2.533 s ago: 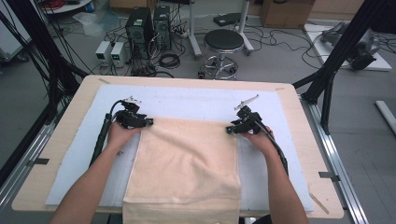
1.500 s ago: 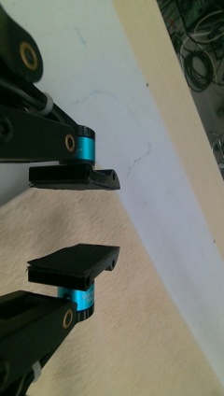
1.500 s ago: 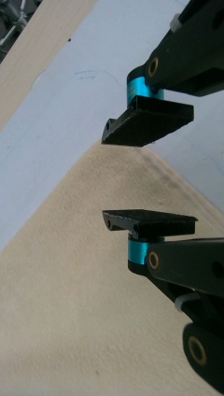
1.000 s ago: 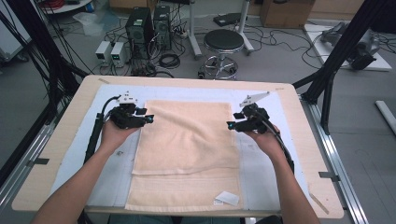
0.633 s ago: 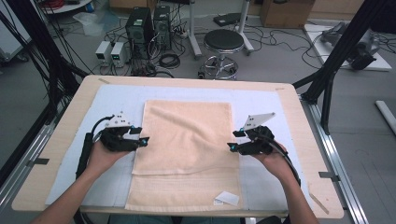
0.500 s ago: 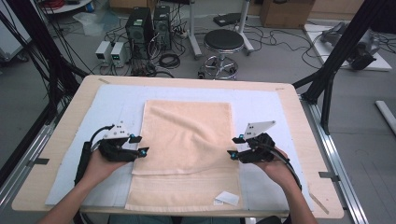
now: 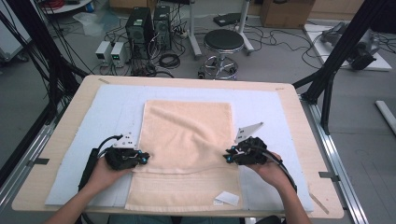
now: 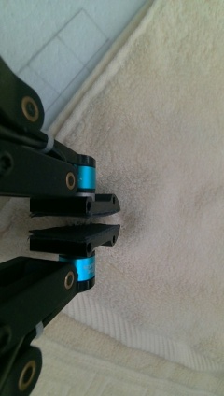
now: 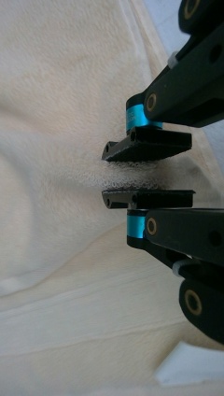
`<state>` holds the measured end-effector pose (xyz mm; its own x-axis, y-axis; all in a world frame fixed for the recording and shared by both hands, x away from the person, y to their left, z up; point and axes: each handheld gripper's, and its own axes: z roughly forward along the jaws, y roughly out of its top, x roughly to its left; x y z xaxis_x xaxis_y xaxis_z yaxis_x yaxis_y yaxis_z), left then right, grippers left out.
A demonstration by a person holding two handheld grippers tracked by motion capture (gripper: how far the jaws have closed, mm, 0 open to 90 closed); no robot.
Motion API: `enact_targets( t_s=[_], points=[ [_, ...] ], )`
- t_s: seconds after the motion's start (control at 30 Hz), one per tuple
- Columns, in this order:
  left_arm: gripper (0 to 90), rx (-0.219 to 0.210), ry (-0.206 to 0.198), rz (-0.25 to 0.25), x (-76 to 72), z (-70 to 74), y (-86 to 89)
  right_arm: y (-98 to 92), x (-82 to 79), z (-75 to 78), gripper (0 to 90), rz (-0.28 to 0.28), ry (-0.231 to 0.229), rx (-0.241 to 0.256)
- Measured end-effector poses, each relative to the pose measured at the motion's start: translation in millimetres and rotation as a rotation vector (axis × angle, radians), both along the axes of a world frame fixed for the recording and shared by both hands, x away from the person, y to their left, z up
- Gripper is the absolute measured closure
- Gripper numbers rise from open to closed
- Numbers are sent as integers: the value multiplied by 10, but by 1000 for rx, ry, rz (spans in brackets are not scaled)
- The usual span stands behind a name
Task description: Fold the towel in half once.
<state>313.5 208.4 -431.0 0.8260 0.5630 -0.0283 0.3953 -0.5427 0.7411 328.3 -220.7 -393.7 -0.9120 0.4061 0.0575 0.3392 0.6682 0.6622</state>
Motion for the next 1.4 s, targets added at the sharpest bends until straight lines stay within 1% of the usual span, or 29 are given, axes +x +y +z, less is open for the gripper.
enact_targets(
  t_s=[0.07,0.1,0.17,0.2,0.23,0.3,0.33,0.37,0.4,0.43,0.47,0.5,0.53,0.57,0.67,0.73,0.77,0.83,0.87,1.0,1.03,1.07,1.1,1.13,1.2,1.23,1.3,1.37,1.4],
  points=[
    [849,-9,-13,31,44,23,4,-22,89,57,753,-23,7,36],
    [849,-17,-14,44,72,24,12,-22,138,74,751,-38,9,30],
    [845,-12,-22,91,135,11,24,-1,243,65,750,-69,5,-2],
    [841,-17,-20,108,164,5,34,9,297,37,751,-81,0,-10],
    [838,-29,-23,127,188,-2,40,19,352,-8,751,-99,7,-21],
    [838,-33,-33,160,244,-5,45,32,477,-130,744,-143,33,-47],
    [838,-30,-33,172,278,-3,32,35,535,-190,731,-158,58,-41],
    [838,-22,-43,179,308,2,17,31,585,-228,712,-169,81,-22],
    [838,-22,-52,191,341,6,3,26,619,-246,692,-180,87,-4],
    [835,-27,-44,201,373,10,-14,22,636,-251,667,-188,88,9],
    [825,-30,-49,204,400,13,-23,15,641,-249,622,-195,82,9],
    [804,-37,-47,208,416,18,-28,4,635,-242,591,-202,71,3],
    [779,-42,-40,204,425,28,-27,-12,620,-224,581,-203,72,8],
    [752,-49,-38,204,421,42,-27,-27,596,-197,561,-197,60,13],
    [673,-67,-49,189,372,114,-3,-63,480,-76,547,-171,-12,30],
    [634,-61,-69,184,322,169,21,-80,400,2,548,-151,-47,43],
    [620,-57,-77,183,304,190,38,-81,359,34,548,-147,-63,41],
    [598,-56,-86,182,249,255,102,-84,284,88,552,-131,-89,35],
    [587,-63,-89,182,220,278,126,-84,247,112,552,-123,-101,30],
    [585,-55,-117,150,66,350,190,-55,99,189,581,-83,-153,12],
    [591,-59,-122,145,38,351,192,-39,50,204,587,-70,-174,2],
    [603,-64,-119,130,8,345,194,-31,28,210,604,-57,-178,8],
    [620,-62,-113,115,-13,331,189,-20,2,207,621,-32,-175,23],
    [630,-53,-110,100,-26,303,174,-4,-26,190,630,-20,-178,30],
    [652,-38,-90,85,-15,252,155,28,-35,112,634,-5,-161,10],
    [653,-34,-80,88,-1,219,140,38,-23,59,634,-1,-153,-1],
    [651,-16,-65,84,49,159,119,53,10,-39,628,-9,-129,-27],
    [640,2,-49,86,102,105,95,58,49,-108,624,-14,-131,-45],
    [637,4,-39,85,131,77,86,58,77,-137,617,-18,-123,-51]
  ],
)
